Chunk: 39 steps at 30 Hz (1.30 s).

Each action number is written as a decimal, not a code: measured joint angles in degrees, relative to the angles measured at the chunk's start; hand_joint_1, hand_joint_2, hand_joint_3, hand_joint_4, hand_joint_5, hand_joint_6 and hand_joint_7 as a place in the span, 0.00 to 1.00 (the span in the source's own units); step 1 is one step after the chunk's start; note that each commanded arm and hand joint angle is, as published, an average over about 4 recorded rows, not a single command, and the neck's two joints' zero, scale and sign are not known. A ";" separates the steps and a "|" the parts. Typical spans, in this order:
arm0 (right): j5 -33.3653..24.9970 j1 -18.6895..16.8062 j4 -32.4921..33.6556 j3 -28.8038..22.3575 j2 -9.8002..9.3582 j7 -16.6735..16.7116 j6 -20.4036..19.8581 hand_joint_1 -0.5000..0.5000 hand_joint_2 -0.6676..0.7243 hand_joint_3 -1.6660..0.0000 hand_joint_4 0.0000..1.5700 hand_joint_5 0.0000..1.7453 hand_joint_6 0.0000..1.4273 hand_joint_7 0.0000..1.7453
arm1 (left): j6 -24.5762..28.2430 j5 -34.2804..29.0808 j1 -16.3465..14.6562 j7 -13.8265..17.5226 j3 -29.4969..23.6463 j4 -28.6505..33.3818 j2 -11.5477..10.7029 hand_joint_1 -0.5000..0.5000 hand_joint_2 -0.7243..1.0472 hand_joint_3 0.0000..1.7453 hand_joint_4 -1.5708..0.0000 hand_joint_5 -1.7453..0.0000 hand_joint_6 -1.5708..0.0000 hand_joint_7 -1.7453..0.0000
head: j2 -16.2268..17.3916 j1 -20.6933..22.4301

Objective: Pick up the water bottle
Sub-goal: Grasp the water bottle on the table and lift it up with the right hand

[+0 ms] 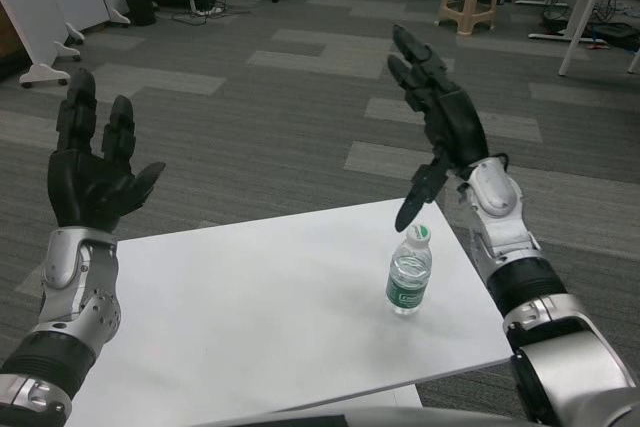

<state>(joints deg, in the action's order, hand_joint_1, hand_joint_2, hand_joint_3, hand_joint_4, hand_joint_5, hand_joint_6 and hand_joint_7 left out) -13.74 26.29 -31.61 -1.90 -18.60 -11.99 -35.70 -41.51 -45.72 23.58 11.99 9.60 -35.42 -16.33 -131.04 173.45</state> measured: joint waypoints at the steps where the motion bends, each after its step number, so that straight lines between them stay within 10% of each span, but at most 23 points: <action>1: -0.02 -0.36 0.08 -1.01 -0.16 -0.29 0.05 0.04 1.00 1.00 0.00 0.00 0.00 0.00 | 0.00 0.00 -0.01 0.00 0.00 0.00 0.00 0.00 0.65 0.15 1.00 1.00 1.00 1.00 | 0.01 0.00; 16: -0.25 -6.36 -4.20 -11.67 -1.85 -10.68 3.06 0.05 0.95 0.96 0.00 0.00 0.00 0.00 | 0.00 -0.13 -0.09 0.00 -0.61 -0.03 -0.02 0.00 0.65 0.15 1.00 1.00 1.00 1.00 | -0.09 0.36; 39: -0.24 -6.90 -29.34 -4.42 -1.15 -10.96 3.44 0.04 0.91 0.95 0.00 0.00 0.00 0.00 | 0.00 -0.13 -0.09 0.00 -1.06 -1.88 -0.02 0.00 0.65 0.14 1.00 1.00 1.00 1.00 | 1.29 -0.35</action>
<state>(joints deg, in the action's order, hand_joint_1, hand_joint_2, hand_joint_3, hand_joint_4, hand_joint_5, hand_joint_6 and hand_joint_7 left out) -13.98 19.39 -60.96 -6.32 -19.75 -22.95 -32.26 -41.51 -45.85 23.49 11.98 8.53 -37.30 -16.35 -129.74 173.10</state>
